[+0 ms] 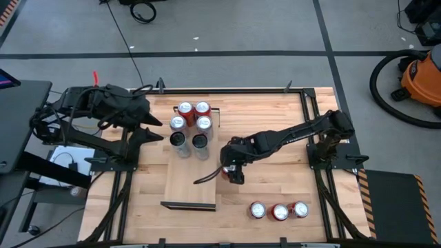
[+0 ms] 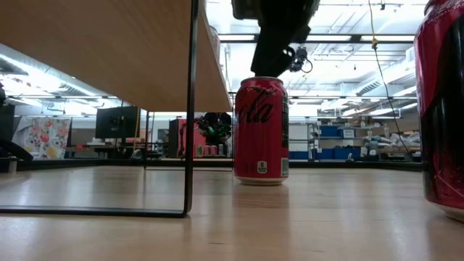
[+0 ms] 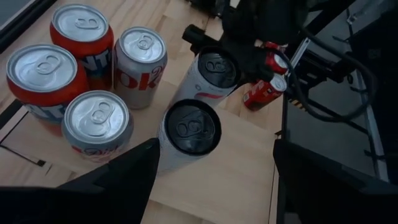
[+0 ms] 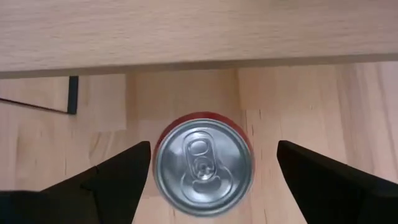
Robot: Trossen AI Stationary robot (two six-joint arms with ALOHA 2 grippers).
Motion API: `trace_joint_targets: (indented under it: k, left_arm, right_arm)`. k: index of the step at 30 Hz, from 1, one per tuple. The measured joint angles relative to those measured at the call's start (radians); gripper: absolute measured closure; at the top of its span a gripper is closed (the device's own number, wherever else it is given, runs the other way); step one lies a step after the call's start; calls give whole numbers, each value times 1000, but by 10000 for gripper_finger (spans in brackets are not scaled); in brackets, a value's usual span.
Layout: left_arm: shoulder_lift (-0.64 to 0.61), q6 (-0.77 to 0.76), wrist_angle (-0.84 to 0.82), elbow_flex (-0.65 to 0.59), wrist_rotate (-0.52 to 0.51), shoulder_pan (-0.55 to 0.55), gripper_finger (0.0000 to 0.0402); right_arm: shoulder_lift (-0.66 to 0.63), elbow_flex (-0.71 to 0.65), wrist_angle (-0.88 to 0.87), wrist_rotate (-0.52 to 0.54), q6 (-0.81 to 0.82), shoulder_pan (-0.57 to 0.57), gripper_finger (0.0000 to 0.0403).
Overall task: Pick and place cans onto a shelf
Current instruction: Put the top red-black soda can on the shelf
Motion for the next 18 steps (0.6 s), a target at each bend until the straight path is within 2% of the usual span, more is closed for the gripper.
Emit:
trace_joint_targets:
  k: [8, 18]
  left_arm:
    - [-6, -5, 0, 0, 0, 0, 77]
    - [-3, -6, 1, 0, -4, 0, 77]
  right_arm:
    - [-16, -115, 143, -21, 23, 6, 43]
    - [-16, -189, 215, -18, 17, 7, 47]
